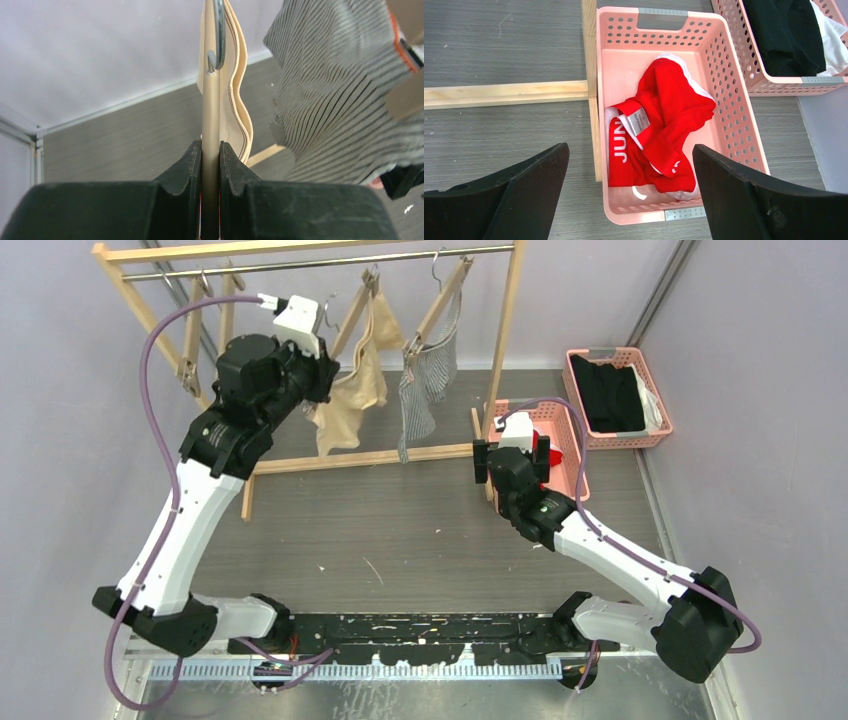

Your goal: Remove the underwear clipped to the hanger

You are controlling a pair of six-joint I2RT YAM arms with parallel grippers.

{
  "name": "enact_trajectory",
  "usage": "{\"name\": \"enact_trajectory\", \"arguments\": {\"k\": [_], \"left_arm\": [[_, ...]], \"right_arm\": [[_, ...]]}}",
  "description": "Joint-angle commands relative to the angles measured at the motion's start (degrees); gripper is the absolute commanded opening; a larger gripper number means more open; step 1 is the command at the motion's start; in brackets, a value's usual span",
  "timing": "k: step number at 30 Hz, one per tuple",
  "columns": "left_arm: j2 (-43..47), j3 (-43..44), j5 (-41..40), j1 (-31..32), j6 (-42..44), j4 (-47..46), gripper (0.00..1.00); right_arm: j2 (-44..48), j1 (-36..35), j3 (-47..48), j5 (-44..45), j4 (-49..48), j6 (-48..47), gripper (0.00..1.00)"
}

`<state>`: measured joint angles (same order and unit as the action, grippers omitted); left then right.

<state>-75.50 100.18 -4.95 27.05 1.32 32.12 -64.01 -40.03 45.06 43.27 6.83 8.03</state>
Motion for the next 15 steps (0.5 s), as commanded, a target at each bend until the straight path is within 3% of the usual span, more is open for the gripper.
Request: {"name": "enact_trajectory", "arguments": {"k": [1, 8, 15], "left_arm": [[6.79, -4.34, -1.87, 0.20, 0.23, -5.20, 0.00], [15.82, -16.31, 3.29, 0.20, -0.93, 7.85, 0.00], [28.13, -31.97, 13.30, 0.20, -3.57, 18.00, 0.00]], "right_arm": [[0.82, -0.37, 0.75, 1.00, -3.55, -0.14, 1.00], [1.77, -0.45, 0.68, -1.48, -4.33, 0.07, 1.00], [1.74, -0.42, 0.58, -12.51, -6.80, -0.44, 1.00]]}}
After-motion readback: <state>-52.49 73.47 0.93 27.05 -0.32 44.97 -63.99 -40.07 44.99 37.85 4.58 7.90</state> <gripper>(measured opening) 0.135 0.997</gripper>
